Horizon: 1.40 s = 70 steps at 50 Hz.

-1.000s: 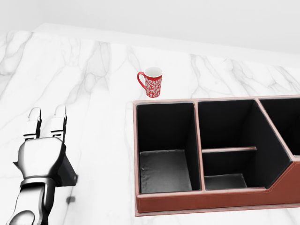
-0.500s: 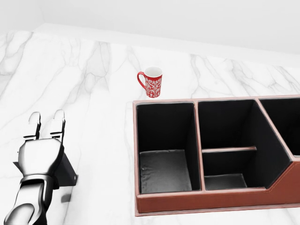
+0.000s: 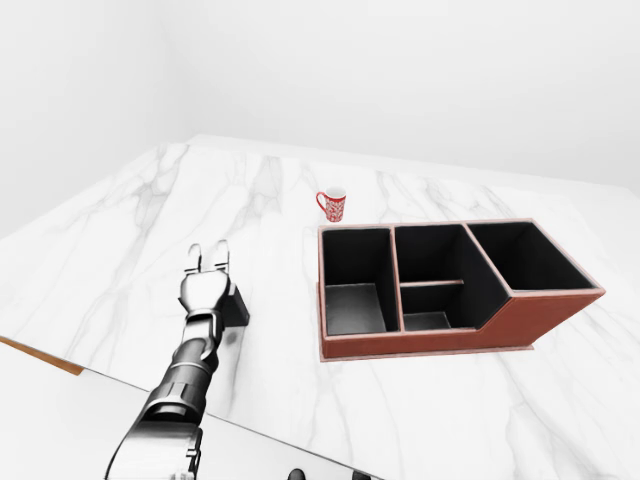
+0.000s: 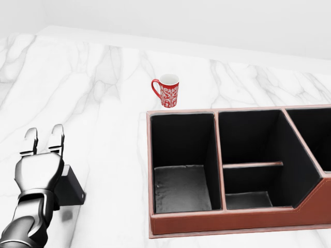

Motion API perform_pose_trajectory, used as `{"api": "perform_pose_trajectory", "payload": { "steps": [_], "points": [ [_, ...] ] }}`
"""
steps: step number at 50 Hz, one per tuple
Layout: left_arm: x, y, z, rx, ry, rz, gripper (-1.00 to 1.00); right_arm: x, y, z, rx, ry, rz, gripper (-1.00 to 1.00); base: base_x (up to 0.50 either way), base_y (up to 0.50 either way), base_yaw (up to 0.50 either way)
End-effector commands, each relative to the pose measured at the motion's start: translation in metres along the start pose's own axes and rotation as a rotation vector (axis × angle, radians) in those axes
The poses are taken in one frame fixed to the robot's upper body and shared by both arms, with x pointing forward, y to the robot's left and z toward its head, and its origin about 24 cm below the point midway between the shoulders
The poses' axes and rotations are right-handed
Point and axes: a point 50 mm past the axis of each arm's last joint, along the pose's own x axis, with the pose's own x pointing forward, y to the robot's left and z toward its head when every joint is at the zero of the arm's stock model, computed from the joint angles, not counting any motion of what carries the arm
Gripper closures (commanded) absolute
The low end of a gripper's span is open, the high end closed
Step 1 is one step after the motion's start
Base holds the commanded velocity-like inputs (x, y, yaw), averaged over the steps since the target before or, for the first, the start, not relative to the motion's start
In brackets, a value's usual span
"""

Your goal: Pick up the book and place it in the left compartment of the caddy.

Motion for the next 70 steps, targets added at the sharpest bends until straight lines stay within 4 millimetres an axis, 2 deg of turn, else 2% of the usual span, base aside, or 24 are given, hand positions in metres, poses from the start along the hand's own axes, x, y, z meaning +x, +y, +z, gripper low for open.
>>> {"api": "perform_pose_trajectory", "payload": {
  "steps": [1,32,42,43,44,45,47,60,70],
  "points": [
    [0.001,-0.007,-0.006,0.011,0.031,-0.03,-1.0,-0.001,0.0,0.001,-0.001,-0.004,0.005,-1.0,0.0,0.0,0.0],
    [0.0,-0.018,-0.005,0.081,0.013,-0.136,-1.0,0.0,0.001,-0.001,-0.003,-0.002,0.008,-1.0,0.0,0.0,0.0],
    [-0.004,-0.025,-0.012,0.079,0.039,-0.212,-1.0,0.0,0.001,-0.001,-0.004,0.001,0.008,-1.0,0.0,0.0,0.0],
    [-0.004,-0.025,-0.012,0.08,0.039,-0.215,-0.95,0.0,0.001,-0.001,-0.004,0.001,0.007,-1.0,0.0,0.0,0.0],
    [-0.005,-0.026,-0.012,0.083,0.038,-0.221,-0.18,0.0,0.001,0.0,-0.004,0.001,0.007,-1.0,0.0,0.0,0.0],
    [-0.005,-0.027,-0.012,0.083,0.039,-0.225,0.06,0.0,0.002,-0.001,-0.004,0.001,0.007,-1.0,0.0,0.0,0.0],
    [-0.007,-0.029,-0.012,0.088,0.037,-0.237,1.0,0.0,0.001,-0.002,-0.005,0.001,0.006,-1.0,0.0,0.0,0.0],
    [-0.01,-0.033,-0.015,0.075,0.051,-0.24,1.0,0.0,0.001,-0.003,-0.006,0.003,0.005,-1.0,0.0,0.0,0.0],
    [-0.008,-0.024,-0.02,0.074,0.057,-0.122,1.0,0.0,0.0,-0.001,-0.007,0.004,0.005,-1.0,0.0,0.0,0.0]
  ]
}}
